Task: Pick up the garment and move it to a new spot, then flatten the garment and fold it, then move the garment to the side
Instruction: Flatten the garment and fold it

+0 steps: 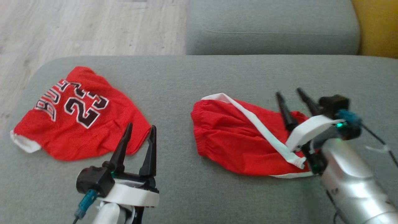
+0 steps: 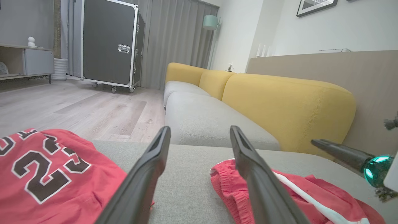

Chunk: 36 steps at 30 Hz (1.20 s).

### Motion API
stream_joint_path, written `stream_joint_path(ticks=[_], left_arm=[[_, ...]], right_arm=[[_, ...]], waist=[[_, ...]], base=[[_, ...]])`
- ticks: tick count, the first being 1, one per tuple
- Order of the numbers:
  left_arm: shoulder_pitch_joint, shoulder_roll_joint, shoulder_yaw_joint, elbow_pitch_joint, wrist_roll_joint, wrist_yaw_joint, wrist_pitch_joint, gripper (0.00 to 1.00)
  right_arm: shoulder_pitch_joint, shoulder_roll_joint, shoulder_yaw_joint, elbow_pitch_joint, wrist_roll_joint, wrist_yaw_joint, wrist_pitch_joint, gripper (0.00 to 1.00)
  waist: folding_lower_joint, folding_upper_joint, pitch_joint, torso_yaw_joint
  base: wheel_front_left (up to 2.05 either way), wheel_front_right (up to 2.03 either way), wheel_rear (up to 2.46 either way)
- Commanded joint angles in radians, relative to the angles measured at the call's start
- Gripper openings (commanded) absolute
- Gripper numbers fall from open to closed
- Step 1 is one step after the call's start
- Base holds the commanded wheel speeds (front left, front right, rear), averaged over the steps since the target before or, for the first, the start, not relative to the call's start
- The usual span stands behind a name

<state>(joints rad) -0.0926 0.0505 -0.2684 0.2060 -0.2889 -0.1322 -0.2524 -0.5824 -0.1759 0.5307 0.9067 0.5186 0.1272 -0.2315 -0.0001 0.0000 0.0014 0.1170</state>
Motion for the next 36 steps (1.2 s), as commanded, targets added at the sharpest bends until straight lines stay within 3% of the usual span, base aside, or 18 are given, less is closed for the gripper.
stream_joint_path(ticks=[1, 6, 12, 23, 36], left_arm=[[-0.025, 0.0, 0.041, -0.043, 0.008, 0.002, -0.009, 1.0], [-0.015, 0.0, 0.041, -0.05, 0.01, 0.002, -0.009, 1.0], [-0.009, 0.0, 0.045, -0.048, 0.012, 0.002, -0.009, 1.0], [-0.024, 0.0, 0.034, -0.043, 0.018, 0.002, -0.009, 1.0], [-0.046, 0.0, 0.016, -0.035, 0.019, 0.002, -0.009, 1.0]], right_arm=[[0.013, -0.01, -0.062, -0.059, -0.05, 0.003, -0.025, 1.0], [0.21, 0.036, -0.329, -0.282, -0.196, 0.003, -0.03, 1.0], [0.403, 0.107, -0.444, -0.431, -0.268, 0.003, -0.03, 1.0], [0.482, 0.125, -0.429, -0.53, -0.264, 0.003, 0.008, 1.0], [0.464, 0.126, -0.391, -0.422, -0.139, 0.003, 0.11, 1.0]], waist=[[0.0001, 0.0, -0.011, -0.031], [0.0001, 0.0, -0.008, -0.078], [0.0001, 0.0, -0.003, -0.107], [0.0001, 0.0, 0.012, -0.115], [0.0001, 0.0, 0.057, -0.064]], base=[[0.0, 0.0, 0.0], [0.0, 0.0, 0.0], [0.0, 0.0, 0.0], [0.0, 0.0, 0.0], [0.0, 0.0, 0.0]])
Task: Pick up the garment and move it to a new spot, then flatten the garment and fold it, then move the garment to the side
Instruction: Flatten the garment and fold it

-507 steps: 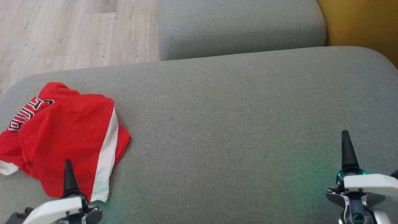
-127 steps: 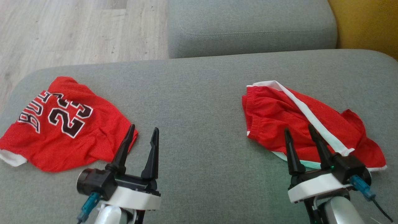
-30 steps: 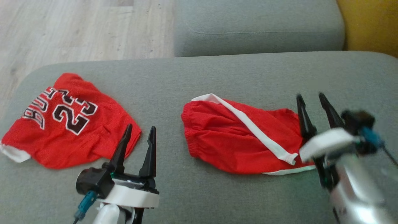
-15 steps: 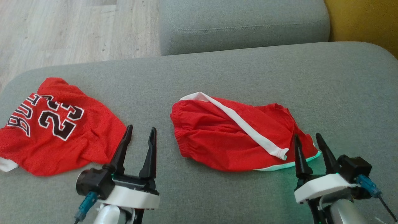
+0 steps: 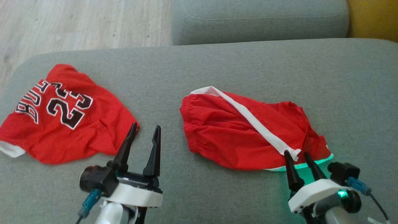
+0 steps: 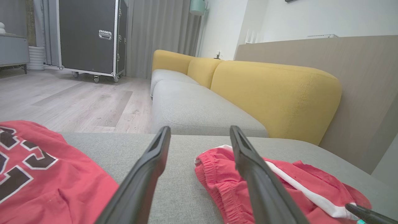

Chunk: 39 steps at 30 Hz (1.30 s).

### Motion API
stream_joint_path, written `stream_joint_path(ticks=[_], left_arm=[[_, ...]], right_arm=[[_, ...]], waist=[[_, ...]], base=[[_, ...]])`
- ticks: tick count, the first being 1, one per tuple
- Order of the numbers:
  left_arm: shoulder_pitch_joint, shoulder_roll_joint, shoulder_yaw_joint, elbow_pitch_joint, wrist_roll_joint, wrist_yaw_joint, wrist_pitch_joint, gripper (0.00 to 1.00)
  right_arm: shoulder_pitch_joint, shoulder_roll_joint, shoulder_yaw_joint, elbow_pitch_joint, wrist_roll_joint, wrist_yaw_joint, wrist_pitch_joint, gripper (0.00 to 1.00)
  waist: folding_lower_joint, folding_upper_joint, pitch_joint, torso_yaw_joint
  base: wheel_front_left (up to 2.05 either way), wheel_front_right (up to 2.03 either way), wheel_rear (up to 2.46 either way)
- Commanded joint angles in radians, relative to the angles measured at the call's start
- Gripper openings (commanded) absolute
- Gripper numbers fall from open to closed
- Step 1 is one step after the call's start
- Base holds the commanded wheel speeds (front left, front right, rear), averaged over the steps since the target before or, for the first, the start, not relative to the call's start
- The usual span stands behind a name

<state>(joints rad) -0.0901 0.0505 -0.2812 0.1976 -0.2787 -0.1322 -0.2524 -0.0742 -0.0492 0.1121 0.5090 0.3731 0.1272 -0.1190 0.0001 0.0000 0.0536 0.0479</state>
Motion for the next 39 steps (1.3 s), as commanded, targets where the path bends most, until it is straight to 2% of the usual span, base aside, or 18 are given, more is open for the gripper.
stream_joint_path(ticks=[1, 2, 4, 10, 16, 22, 26, 30, 35, 39], left_arm=[[-0.051, 0.0, 0.028, -0.026, 0.009, 0.002, -0.009, 1.0], [-0.054, 0.0, 0.026, -0.025, 0.008, 0.002, -0.009, 1.0], [-0.058, 0.0, 0.022, -0.023, 0.007, 0.002, -0.009, 1.0], [-0.055, 0.0, 0.018, -0.013, 0.008, 0.002, -0.009, 1.0], [-0.047, 0.0, 0.019, -0.012, 0.007, 0.002, -0.009, 1.0], [-0.06, 0.0, 0.004, -0.02, 0.005, 0.002, -0.009, 1.0], [-0.08, 0.0, -0.02, -0.021, -0.004, 0.002, -0.009, 1.0], [-0.101, 0.0, -0.039, -0.021, -0.016, 0.002, -0.009, 1.0], [-0.129, 0.0, -0.061, -0.02, -0.03, 0.002, -0.009, 1.0], [-0.146, 0.0, -0.075, -0.025, -0.043, 0.002, -0.009, 1.0]], right_arm=[[-0.049, -0.001, 0.034, -0.018, 0.011, 0.003, 0.0, 1.0], [-0.054, -0.001, 0.041, -0.013, 0.014, 0.003, 0.002, 0.89], [-0.062, -0.001, 0.054, -0.011, 0.03, 0.003, -0.001, 0.0], [-0.084, -0.001, 0.083, -0.053, 0.074, 0.003, -0.026, 0.0], [-0.118, -0.001, 0.068, -0.122, 0.095, 0.003, -0.014, 0.0], [-0.266, -0.001, -0.014, -0.138, 0.158, 0.003, 0.078, 0.0], [-0.415, -0.001, -0.116, -0.059, 0.132, 0.003, 0.147, 0.0], [-0.574, -0.014, -0.267, 0.06, 0.09, 0.003, 0.188, 0.0], [-0.748, -0.079, -0.437, 0.23, 0.008, 0.003, 0.198, 0.0], [-0.849, -0.145, -0.494, 0.345, -0.095, 0.003, 0.181, 0.0]], waist=[[-0.0001, 0.0, 0.008, 0.009], [-0.0001, 0.0, 0.011, 0.012], [-0.0001, 0.0, 0.012, 0.018], [-0.0001, 0.0, 0.0, 0.022], [-0.0001, 0.0, -0.009, 0.025], [-0.0001, 0.0, 0.022, 0.046], [-0.0001, 0.0, 0.056, 0.08], [-0.0001, 0.0, 0.092, 0.128], [-0.0001, 0.0, 0.137, 0.2], [-0.0001, 0.0, 0.168, 0.251]], base=[[0.0, 0.0, 0.0], [0.0, 0.0, 0.0], [0.0, 0.0, 0.0], [0.0, 0.0, 0.0], [0.0, 0.0, 0.0], [0.0, 0.0, 0.0], [0.0, 0.0, 0.0], [0.0, 0.0, 0.0], [0.0, 0.0, 0.0], [0.0, 0.0, 0.0]])
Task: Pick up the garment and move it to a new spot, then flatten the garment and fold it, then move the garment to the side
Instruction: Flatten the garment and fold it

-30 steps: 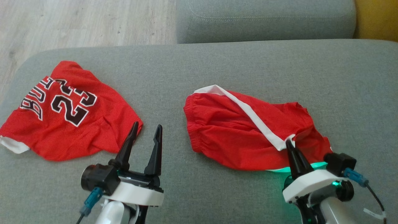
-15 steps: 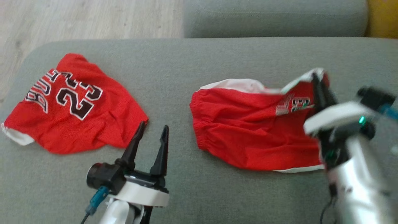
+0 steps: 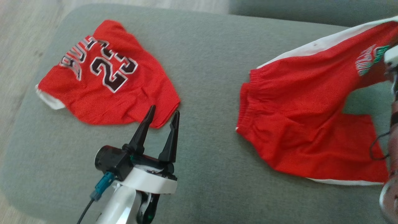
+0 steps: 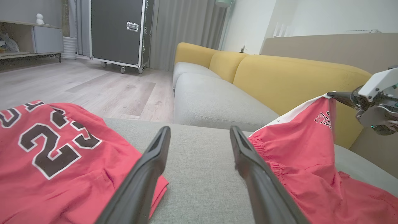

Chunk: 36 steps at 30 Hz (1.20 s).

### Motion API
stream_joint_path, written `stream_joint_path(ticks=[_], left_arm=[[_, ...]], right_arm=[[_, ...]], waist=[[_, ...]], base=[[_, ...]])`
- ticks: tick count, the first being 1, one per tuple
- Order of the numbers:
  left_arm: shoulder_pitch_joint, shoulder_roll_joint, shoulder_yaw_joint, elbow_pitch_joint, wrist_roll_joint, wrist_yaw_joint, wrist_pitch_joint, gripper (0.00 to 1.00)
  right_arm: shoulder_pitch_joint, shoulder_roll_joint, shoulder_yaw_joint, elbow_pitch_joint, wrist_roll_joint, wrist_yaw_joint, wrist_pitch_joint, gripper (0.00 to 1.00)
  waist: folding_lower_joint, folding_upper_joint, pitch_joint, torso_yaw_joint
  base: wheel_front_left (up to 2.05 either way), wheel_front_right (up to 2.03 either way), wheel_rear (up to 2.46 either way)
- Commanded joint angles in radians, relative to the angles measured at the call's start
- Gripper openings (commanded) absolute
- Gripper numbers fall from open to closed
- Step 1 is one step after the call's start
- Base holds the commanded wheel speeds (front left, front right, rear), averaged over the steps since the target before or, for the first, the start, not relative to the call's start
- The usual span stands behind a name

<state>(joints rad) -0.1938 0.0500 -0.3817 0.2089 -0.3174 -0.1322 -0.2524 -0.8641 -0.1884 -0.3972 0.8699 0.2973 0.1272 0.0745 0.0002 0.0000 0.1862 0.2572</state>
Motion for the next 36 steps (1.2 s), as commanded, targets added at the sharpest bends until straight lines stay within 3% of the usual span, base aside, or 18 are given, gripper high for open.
stream_joint_path(ticks=[1, 12, 13, 14, 22, 29, 33, 36], left_arm=[[-0.046, 0.0, 0.023, -0.037, -0.007, 0.002, -0.009, 1.0], [-0.08, 0.0, -0.008, -0.051, -0.036, 0.002, -0.009, 1.0], [-0.082, 0.0, -0.01, -0.052, -0.039, 0.002, -0.009, 1.0], [-0.084, 0.0, -0.012, -0.052, -0.04, 0.003, -0.009, 1.0], [-0.083, 0.0, 0.004, -0.048, -0.04, 0.015, -0.009, 1.0], [-0.06, 0.0, 0.054, -0.039, -0.009, 0.013, -0.009, 1.0], [-0.033, 0.0, 0.091, -0.033, 0.014, 0.01, -0.009, 1.0], [-0.013, 0.0, 0.121, -0.035, 0.018, 0.008, -0.009, 1.0]], right_arm=[[-0.083, -0.019, 0.007, 0.008, -0.041, 0.003, -0.019, 0.0], [-0.288, -0.149, -0.08, 0.208, -0.291, 0.003, -0.121, 0.0], [-0.298, -0.155, -0.079, 0.221, -0.317, 0.003, -0.127, 0.76], [-0.305, -0.159, -0.076, 0.233, -0.341, 0.003, -0.131, 1.0], [-0.301, -0.141, -0.079, 0.324, -0.428, 0.003, -0.154, 1.0], [-0.226, -0.056, 0.074, 0.352, -0.402, 0.003, -0.308, 1.0], [-0.137, 0.0, 0.189, 0.276, -0.356, 0.003, -0.334, 1.0], [-0.02, 0.042, 0.246, 0.102, -0.27, 0.003, -0.336, 1.0]], waist=[[-0.0002, 0.0, 0.043, 0.052], [-0.0002, 0.0, 0.103, 0.128], [-0.0002, 0.0, 0.105, 0.13], [-0.0002, 0.0, 0.106, 0.131], [-0.0002, 0.0, 0.071, 0.087], [-0.0002, 0.0, -0.02, -0.013], [-0.0002, 0.0, -0.074, -0.085], [-0.0002, 0.0, -0.104, -0.137]], base=[[0.0, 0.0, 0.0], [0.0, 0.0, 0.0], [0.0, 0.0, 0.0], [0.0, 0.0, 0.0], [0.0, 0.0, 0.0], [0.0, 0.0, 0.0], [0.0, 0.0, 0.0], [0.0, 0.0, 0.0]])
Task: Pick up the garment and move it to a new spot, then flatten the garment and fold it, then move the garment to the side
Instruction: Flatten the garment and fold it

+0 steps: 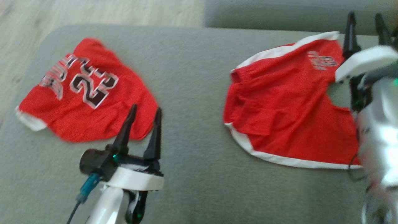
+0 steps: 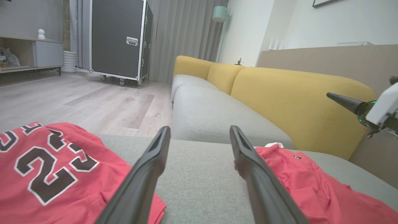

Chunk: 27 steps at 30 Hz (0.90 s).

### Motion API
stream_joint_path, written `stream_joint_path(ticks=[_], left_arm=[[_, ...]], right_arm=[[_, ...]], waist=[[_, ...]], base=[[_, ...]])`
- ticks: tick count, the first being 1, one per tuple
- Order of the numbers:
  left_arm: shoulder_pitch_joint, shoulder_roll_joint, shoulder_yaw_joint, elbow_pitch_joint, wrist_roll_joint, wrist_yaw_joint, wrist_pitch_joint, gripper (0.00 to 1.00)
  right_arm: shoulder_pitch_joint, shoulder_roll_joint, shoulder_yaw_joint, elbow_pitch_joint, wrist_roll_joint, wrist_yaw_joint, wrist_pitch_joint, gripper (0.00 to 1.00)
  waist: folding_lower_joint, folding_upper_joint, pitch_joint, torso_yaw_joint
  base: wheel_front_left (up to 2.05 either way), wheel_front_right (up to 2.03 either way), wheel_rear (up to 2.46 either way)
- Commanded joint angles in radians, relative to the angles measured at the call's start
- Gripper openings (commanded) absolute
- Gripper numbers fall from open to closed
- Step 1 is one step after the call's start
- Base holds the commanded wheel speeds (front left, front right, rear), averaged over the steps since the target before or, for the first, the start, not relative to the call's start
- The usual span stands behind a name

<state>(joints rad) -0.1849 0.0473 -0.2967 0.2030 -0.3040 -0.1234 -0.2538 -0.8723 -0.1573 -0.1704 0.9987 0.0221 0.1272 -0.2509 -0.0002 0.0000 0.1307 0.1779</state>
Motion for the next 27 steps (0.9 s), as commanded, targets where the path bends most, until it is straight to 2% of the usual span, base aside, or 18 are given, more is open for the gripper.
stream_joint_path(ticks=[1, 5, 10, 15, 18, 22, 25, 27], left_arm=[[-0.015, 0.003, 0.047, -0.033, -0.007, -0.001, -0.008, 1.0], [0.008, 0.003, 0.076, -0.034, -0.017, -0.003, -0.008, 1.0], [0.038, 0.003, 0.109, -0.039, -0.026, -0.005, -0.008, 1.0], [0.064, 0.003, 0.116, -0.036, -0.019, -0.006, -0.008, 1.0], [0.068, 0.003, 0.121, -0.032, -0.016, -0.007, -0.008, 1.0], [0.057, 0.008, 0.109, -0.016, -0.001, -0.007, -0.008, 1.0], [0.031, 0.03, 0.081, 0.004, 0.008, -0.007, -0.008, 1.0], [0.006, 0.062, 0.022, 0.055, 0.015, -0.007, -0.008, 1.0]], right_arm=[[0.038, 0.024, 0.04, -0.088, 0.036, 0.003, -0.01, 1.0], [0.256, 0.041, 0.146, -0.31, 0.11, 0.003, -0.011, 1.0], [0.5, 0.072, 0.177, -0.533, 0.164, 0.003, -0.011, 1.0], [0.689, 0.097, 0.196, -0.705, 0.186, 0.003, -0.011, 1.0], [0.767, 0.104, 0.194, -0.769, 0.186, 0.003, -0.011, 1.0], [0.791, 0.106, 0.201, -0.805, 0.21, 0.003, -0.011, 1.0], [0.777, 0.107, 0.207, -0.818, 0.225, 0.003, -0.011, 1.0], [0.769, 0.107, 0.202, -0.821, 0.229, 0.003, -0.011, 1.0]], waist=[[0.0002, 0.0, -0.057, -0.076], [0.0002, 0.0, -0.086, -0.143], [0.0002, 0.0, -0.115, -0.216], [0.0002, 0.0, -0.109, -0.258], [0.0002, 0.0, -0.095, -0.273], [0.0002, 0.0, -0.071, -0.294], [0.0002, 0.0, -0.046, -0.31], [0.0002, 0.0, -0.032, -0.318]], base=[[0.0, 0.0, 0.0], [0.0, 0.0, 0.0], [0.0, 0.0, 0.0], [0.0, 0.0, 0.0], [0.0, 0.0, 0.0], [0.0, 0.0, 0.0], [0.0, 0.0, 0.0], [0.0, 0.0, 0.0]])
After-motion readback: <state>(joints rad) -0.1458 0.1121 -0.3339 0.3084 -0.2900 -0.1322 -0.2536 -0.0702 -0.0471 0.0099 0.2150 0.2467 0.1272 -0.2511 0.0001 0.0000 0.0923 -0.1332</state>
